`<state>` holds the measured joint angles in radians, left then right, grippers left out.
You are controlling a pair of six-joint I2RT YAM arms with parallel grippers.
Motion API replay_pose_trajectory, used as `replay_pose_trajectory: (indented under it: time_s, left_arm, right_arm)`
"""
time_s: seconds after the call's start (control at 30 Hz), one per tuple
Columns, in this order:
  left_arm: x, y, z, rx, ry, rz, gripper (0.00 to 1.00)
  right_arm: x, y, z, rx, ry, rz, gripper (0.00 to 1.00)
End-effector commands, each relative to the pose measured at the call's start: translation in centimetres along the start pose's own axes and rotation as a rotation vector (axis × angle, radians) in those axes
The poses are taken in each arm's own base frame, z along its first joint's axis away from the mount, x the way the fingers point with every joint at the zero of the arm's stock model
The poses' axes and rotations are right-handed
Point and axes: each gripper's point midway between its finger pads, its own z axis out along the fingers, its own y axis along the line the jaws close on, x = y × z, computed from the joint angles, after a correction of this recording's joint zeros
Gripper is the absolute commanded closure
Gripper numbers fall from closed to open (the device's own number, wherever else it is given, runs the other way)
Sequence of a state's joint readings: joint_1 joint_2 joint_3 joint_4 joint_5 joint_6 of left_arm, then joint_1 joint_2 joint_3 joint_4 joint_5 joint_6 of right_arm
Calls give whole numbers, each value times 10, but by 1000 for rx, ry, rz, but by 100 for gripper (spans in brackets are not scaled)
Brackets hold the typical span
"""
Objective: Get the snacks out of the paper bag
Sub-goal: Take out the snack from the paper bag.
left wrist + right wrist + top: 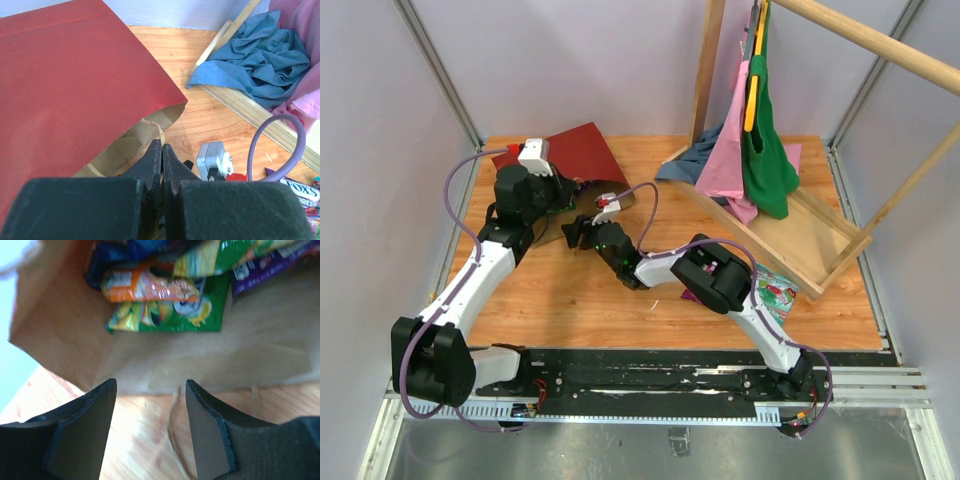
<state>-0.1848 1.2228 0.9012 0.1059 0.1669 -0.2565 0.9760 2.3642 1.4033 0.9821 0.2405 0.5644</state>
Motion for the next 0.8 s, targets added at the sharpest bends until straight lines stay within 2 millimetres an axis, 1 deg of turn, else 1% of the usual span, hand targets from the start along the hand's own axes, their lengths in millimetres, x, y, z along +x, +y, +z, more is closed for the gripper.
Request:
replay_pose_trajectory:
  time_s: [0.0, 0.17, 0.33, 0.43, 0.5, 0.63, 0.77]
  left_arm:
    - [-11, -2, -1, 12, -17, 27, 99]
    - [-10, -4, 1, 27, -6, 25, 99]
    - [-5, -2, 3, 20, 11, 33, 99]
    - [-5, -1, 2, 12, 13, 38, 100]
    - [-6, -1, 1, 14, 13, 41, 99]
    - [-3, -4, 1, 33, 15, 34, 99]
    - [-1, -10, 2, 58, 26, 4, 99]
  right_arm:
    - [-34, 19, 18, -22, -135, 70, 42]
    - [-28, 13, 26, -1, -148, 94, 42]
    - [-23, 16, 38, -18, -160, 95, 41]
    - [-20, 19, 44, -34, -154, 53, 39]
    - [-21, 24, 46, -48, -153, 3, 37]
    - [-22, 27, 49, -54, -155, -80, 33]
    - [-23, 29, 54, -65, -170, -97, 31]
